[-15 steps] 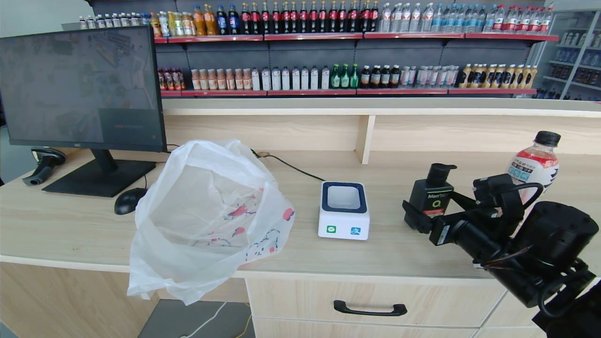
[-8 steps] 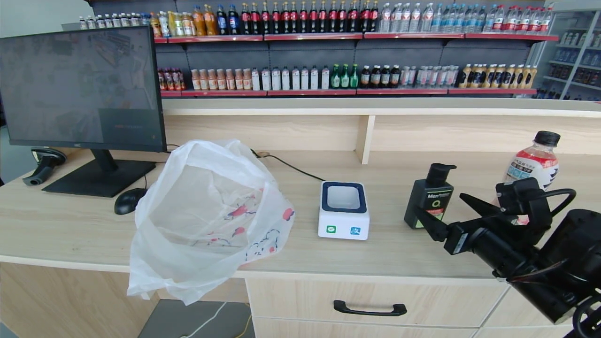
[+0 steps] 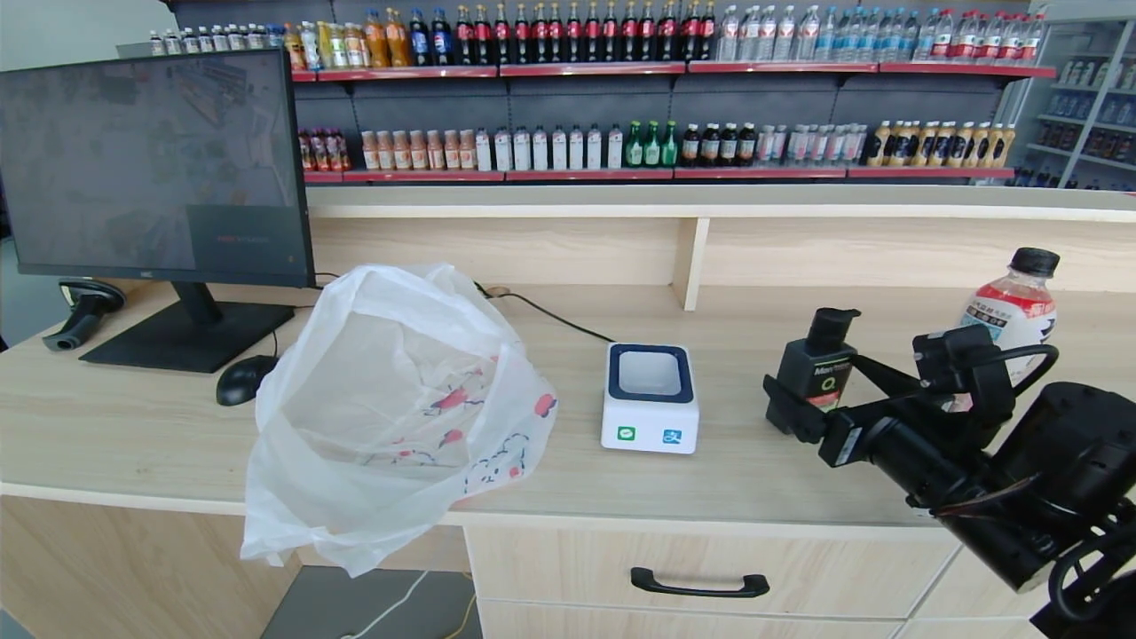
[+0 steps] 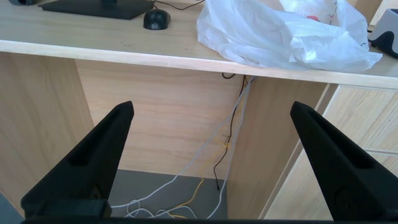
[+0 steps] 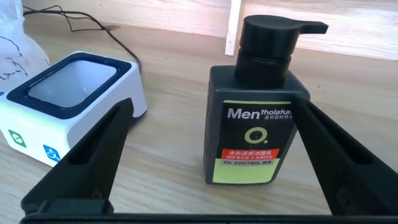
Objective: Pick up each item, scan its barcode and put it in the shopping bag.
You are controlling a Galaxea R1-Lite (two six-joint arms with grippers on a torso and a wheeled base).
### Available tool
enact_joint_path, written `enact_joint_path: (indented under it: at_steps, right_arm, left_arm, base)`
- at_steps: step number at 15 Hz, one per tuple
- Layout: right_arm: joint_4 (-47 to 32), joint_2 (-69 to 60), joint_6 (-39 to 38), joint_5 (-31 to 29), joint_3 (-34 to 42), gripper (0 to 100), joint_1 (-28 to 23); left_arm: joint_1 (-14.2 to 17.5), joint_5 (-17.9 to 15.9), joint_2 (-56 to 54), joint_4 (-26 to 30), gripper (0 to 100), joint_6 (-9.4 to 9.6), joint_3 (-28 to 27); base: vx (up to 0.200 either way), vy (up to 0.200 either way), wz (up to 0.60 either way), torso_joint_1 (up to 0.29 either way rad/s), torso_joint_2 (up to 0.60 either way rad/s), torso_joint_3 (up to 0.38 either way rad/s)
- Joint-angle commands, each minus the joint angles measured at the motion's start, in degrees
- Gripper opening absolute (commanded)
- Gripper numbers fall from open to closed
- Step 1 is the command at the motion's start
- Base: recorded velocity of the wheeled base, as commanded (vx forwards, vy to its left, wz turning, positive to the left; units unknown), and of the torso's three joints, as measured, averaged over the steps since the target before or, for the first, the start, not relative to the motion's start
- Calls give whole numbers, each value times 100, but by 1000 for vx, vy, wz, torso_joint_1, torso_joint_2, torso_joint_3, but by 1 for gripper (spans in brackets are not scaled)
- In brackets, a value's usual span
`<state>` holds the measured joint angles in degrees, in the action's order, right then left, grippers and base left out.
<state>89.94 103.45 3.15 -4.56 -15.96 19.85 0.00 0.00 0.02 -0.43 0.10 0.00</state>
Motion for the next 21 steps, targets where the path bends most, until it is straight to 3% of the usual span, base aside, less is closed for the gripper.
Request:
enact_joint_path:
  at_steps: [1,21]
  right_arm:
    - [6,96,2,-1,-39,100,2]
    - [6,694,2,-1,-487,100,-192]
  left_arm:
    - [0,0,-2,-1,100,-1,0]
    - [0,0,-2,-1,100,-1,0]
  base:
    - [0,0,0,0,0,0]
    - [0,0,0,0,0,0]
